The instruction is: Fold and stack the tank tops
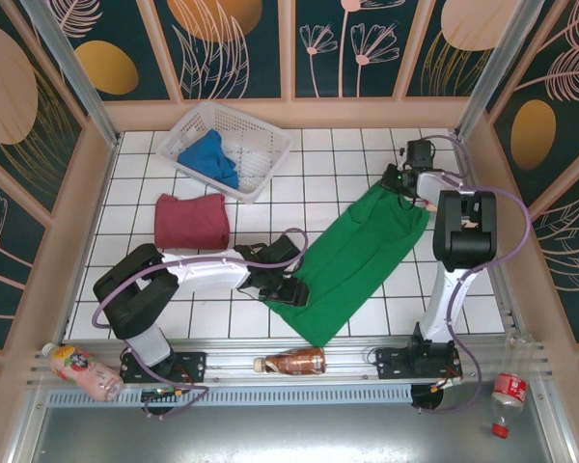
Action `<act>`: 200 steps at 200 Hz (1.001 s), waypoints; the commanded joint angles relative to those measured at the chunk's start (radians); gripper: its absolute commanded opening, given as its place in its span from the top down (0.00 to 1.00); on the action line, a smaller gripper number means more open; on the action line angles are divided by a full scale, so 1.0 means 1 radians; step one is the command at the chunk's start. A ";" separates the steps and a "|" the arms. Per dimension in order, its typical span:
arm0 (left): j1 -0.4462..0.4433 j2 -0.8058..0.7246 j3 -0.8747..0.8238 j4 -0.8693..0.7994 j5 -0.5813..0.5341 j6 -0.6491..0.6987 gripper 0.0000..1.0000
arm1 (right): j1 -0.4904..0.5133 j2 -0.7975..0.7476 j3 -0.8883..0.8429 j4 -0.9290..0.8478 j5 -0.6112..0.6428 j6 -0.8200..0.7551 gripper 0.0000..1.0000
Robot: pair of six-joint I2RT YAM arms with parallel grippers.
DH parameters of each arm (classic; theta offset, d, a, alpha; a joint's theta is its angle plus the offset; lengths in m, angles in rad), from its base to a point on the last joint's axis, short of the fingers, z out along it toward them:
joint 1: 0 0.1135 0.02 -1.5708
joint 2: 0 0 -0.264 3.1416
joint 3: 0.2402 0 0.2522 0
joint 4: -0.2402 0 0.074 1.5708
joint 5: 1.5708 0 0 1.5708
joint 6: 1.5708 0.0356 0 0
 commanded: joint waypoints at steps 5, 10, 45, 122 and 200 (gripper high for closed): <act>-0.002 0.044 -0.034 -0.016 0.023 0.002 0.46 | -0.024 -0.046 -0.081 0.136 -0.082 0.051 0.99; -0.002 0.046 -0.034 -0.017 0.025 0.004 0.46 | -0.028 -0.044 -0.090 0.146 -0.086 0.055 0.99; -0.003 0.057 -0.038 -0.018 0.032 0.009 0.47 | -0.044 -0.005 -0.104 0.084 -0.033 0.075 0.99; -0.003 0.029 -0.069 -0.062 0.022 0.012 0.46 | -0.024 0.064 -0.019 0.030 0.080 0.004 0.96; -0.003 -0.010 -0.004 -0.067 0.035 -0.009 0.46 | 0.021 0.130 0.121 -0.052 0.049 -0.012 0.93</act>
